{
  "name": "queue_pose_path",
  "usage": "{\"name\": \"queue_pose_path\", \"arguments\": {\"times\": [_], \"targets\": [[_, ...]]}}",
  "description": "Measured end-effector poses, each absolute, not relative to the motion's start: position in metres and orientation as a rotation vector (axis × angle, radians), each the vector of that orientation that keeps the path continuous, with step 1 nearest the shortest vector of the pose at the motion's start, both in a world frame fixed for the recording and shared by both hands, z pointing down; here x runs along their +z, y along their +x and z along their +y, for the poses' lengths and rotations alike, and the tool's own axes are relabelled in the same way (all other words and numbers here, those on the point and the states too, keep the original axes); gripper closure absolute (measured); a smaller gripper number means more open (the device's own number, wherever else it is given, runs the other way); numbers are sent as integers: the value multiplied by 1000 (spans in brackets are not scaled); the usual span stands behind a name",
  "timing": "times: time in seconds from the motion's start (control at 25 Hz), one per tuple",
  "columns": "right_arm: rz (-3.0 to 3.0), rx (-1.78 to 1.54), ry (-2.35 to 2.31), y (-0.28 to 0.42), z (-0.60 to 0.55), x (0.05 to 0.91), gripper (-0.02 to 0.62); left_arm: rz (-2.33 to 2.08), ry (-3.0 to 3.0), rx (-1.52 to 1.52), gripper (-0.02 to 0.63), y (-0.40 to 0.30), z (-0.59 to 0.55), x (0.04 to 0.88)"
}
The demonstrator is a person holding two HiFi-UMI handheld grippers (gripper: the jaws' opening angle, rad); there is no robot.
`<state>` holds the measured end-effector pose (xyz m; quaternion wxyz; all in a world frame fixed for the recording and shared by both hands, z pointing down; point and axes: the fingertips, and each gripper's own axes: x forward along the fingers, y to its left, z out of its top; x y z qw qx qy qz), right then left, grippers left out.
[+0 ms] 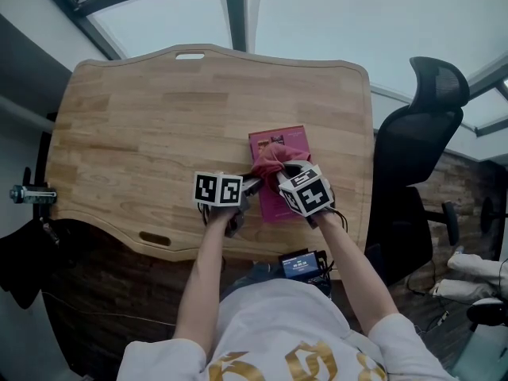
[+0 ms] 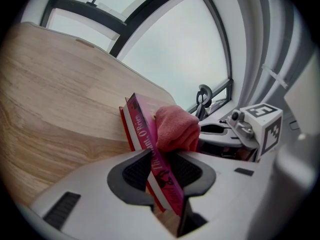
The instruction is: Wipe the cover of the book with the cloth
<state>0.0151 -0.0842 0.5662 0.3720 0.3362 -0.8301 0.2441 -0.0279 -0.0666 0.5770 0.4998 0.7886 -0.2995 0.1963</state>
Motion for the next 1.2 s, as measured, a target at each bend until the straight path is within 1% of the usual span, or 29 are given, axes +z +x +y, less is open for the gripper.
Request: {"name": "queue_pose_path", "arguments": {"times": [1.2], "targets": [[-2143, 706, 867, 28, -38, 566, 554, -738, 1911, 483, 479, -29, -67, 576]]}}
